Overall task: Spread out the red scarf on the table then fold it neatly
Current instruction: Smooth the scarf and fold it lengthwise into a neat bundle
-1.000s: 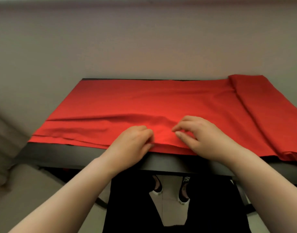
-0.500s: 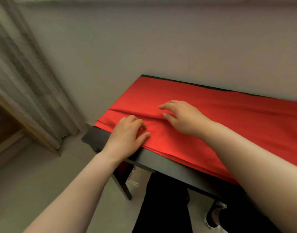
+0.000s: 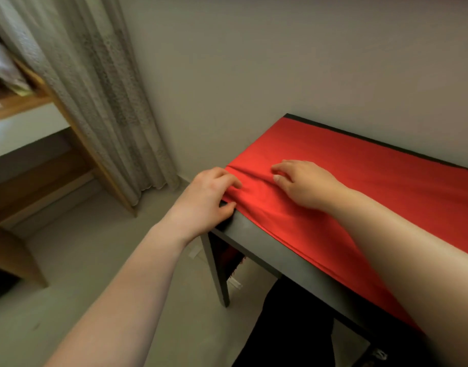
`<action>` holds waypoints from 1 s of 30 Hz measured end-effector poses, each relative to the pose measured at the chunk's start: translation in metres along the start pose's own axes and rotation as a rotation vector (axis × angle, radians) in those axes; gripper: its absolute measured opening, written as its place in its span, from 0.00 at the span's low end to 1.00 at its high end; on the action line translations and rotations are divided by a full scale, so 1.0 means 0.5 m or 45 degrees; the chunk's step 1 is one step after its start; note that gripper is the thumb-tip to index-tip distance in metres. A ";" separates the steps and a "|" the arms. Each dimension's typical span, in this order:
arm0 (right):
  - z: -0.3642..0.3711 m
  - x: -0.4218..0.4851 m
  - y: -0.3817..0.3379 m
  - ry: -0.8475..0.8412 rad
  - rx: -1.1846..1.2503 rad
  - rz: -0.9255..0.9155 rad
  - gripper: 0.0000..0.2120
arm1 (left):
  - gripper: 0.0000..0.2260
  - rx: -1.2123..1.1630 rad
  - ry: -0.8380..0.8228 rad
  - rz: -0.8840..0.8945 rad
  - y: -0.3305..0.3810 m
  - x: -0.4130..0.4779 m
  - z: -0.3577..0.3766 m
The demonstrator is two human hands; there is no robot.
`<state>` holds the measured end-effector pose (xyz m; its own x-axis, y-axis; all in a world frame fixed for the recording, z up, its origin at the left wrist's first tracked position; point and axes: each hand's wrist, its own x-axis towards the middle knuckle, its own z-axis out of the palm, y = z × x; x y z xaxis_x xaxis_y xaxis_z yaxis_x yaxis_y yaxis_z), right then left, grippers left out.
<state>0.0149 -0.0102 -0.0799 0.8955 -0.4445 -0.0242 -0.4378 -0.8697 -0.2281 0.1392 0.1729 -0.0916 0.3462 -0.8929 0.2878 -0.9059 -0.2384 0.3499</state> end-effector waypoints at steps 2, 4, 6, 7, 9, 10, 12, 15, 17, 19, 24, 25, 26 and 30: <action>-0.002 0.003 -0.002 0.015 0.011 0.022 0.18 | 0.09 0.037 0.050 -0.094 -0.006 0.008 0.002; -0.004 0.003 -0.004 0.024 0.008 0.034 0.18 | 0.06 0.046 0.104 -0.133 -0.004 0.014 0.004; -0.004 0.004 -0.006 0.027 0.000 0.041 0.18 | 0.06 0.002 0.233 -0.155 -0.004 0.010 -0.001; -0.004 0.003 -0.006 0.028 -0.004 0.043 0.18 | 0.06 -0.040 0.323 -0.182 -0.006 0.005 -0.006; -0.005 0.003 -0.006 0.031 0.000 0.048 0.18 | 0.08 -0.088 0.433 -0.238 -0.018 -0.005 -0.018; -0.006 0.004 -0.005 0.029 0.001 0.053 0.19 | 0.09 -0.080 0.425 -0.261 -0.025 -0.008 -0.021; -0.005 0.005 -0.006 0.015 0.000 0.060 0.19 | 0.08 -0.048 0.323 -0.309 -0.039 -0.013 -0.022; 0.002 0.007 -0.015 0.033 -0.015 0.060 0.19 | 0.10 -0.050 0.154 -0.392 -0.046 -0.018 -0.018; 0.004 0.004 -0.022 0.089 -0.014 0.043 0.19 | 0.12 -0.085 0.093 -0.477 -0.045 -0.018 -0.013; 0.002 0.003 -0.029 0.091 0.024 0.036 0.19 | 0.12 -0.106 0.075 -0.567 -0.047 -0.017 -0.010; 0.001 0.007 -0.027 0.096 0.014 0.067 0.18 | 0.10 -0.072 0.062 -0.611 -0.047 -0.008 -0.014; -0.001 0.005 -0.032 0.142 0.010 0.044 0.17 | 0.09 -0.045 0.067 -0.610 -0.048 -0.006 -0.019; -0.003 0.000 -0.041 0.205 0.018 -0.012 0.16 | 0.08 -0.020 0.068 -0.610 -0.050 -0.002 -0.023; -0.002 -0.024 -0.113 0.276 0.113 -0.362 0.08 | 0.08 0.071 0.042 -0.570 -0.060 0.009 -0.034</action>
<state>0.0290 0.0439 -0.0659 0.9383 -0.2310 0.2573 -0.1564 -0.9472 -0.2799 0.1721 0.1826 -0.0856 0.7138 -0.6847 0.1474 -0.6765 -0.6195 0.3982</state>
